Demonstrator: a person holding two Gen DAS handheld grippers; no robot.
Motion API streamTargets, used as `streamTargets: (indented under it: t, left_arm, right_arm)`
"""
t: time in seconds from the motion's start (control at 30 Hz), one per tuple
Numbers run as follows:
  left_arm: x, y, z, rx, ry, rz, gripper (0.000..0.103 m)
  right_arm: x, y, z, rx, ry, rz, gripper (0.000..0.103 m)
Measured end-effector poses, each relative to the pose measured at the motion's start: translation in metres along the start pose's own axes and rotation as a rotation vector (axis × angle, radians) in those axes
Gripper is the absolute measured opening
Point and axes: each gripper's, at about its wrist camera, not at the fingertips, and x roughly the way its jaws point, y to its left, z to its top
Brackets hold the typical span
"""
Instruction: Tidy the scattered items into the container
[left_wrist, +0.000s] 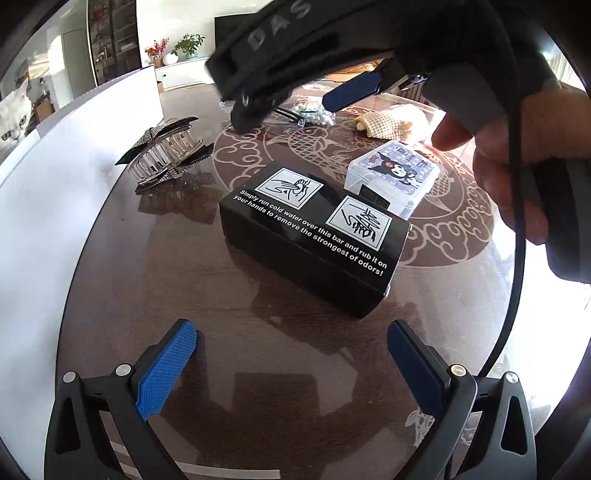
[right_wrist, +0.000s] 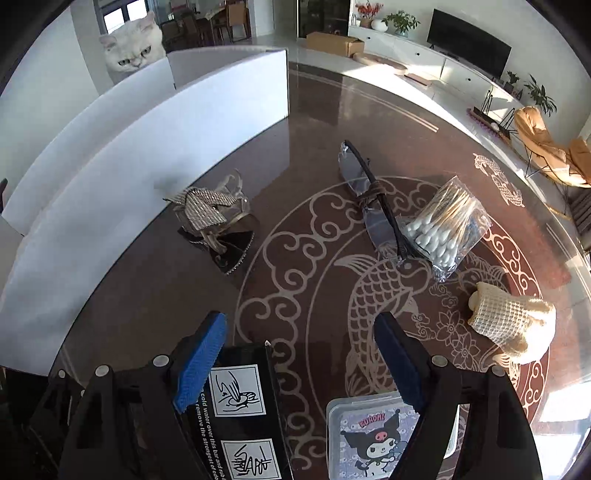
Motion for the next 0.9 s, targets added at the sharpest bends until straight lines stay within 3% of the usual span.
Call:
streamTargets:
  t: [0.07, 0.17, 0.3, 0.4, 0.47, 0.53, 0.63, 0.7, 0.8, 0.9]
  left_arm:
    - [-0.004, 0.004, -0.002, -0.041, -0.013, -0.043, 0.103]
    - [-0.009, 0.011, -0.005, -0.086, -0.032, -0.07, 0.103]
    - [-0.013, 0.016, -0.011, -0.113, -0.051, -0.063, 0.103]
    - [-0.015, 0.018, -0.012, -0.131, -0.061, -0.073, 0.103]
    - [-0.015, 0.017, -0.011, -0.137, -0.061, -0.068, 0.103]
    - [-0.014, 0.017, -0.011, -0.146, -0.059, -0.072, 0.103]
    - [-0.016, 0.021, -0.012, -0.218, -0.077, -0.135, 0.103]
    - [-0.02, 0.024, -0.015, -0.264, -0.093, -0.153, 0.103]
    - [-0.03, 0.022, -0.021, -0.243, -0.096, -0.109, 0.103]
    - [-0.035, 0.022, -0.034, -0.184, -0.083, -0.047, 0.103]
  right_arm:
    - [-0.011, -0.028, -0.004, 0.176, -0.057, 0.085, 0.084]
    - [0.01, -0.056, -0.01, 0.358, 0.02, 0.25, 0.084]
    - [0.022, -0.059, -0.027, 0.416, 0.098, 0.282, 0.083]
    - [0.017, -0.061, -0.048, 0.435, 0.228, 0.208, 0.083]
    - [-0.002, -0.064, -0.062, 0.414, 0.221, 0.175, 0.083]
    - [-0.033, -0.065, -0.072, 0.362, 0.134, 0.138, 0.084]
    - [-0.052, -0.052, -0.078, 0.174, 0.069, -0.071, 0.084]
    - [-0.046, -0.038, -0.075, 0.032, 0.049, -0.147, 0.084]
    - [-0.026, -0.026, -0.07, -0.065, 0.087, -0.098, 0.083]
    - [-0.024, -0.015, -0.072, -0.099, 0.112, 0.078, 0.083]
